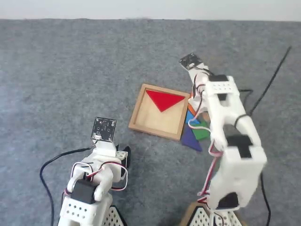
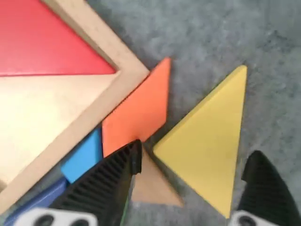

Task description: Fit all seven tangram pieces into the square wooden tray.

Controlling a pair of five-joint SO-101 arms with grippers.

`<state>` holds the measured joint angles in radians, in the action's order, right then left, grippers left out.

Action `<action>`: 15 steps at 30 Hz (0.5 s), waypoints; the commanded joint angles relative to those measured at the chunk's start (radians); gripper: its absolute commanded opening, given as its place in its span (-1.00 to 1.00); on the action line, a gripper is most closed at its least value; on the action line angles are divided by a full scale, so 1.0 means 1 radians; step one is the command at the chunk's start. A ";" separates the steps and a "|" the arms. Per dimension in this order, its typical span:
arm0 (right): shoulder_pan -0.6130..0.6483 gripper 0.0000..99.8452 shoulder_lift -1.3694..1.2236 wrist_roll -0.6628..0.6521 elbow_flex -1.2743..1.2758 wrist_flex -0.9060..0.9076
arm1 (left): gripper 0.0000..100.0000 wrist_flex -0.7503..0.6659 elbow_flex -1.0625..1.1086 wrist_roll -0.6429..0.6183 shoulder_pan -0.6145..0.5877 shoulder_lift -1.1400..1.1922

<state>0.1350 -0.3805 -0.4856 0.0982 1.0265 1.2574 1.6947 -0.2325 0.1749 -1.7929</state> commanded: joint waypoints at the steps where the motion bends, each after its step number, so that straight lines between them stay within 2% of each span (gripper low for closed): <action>1: -0.044 -0.25 -0.113 -0.009 -0.203 0.081 | -0.79 0.002 -0.012 -0.006 0.002 -0.017; 15: -0.065 -0.25 -0.209 0.044 -0.293 0.073 | -0.79 0.002 -0.012 -0.006 0.002 -0.017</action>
<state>0.0752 -0.5815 -0.4565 -0.1289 1.1109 1.2574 1.6947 -0.2325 0.1749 -1.7929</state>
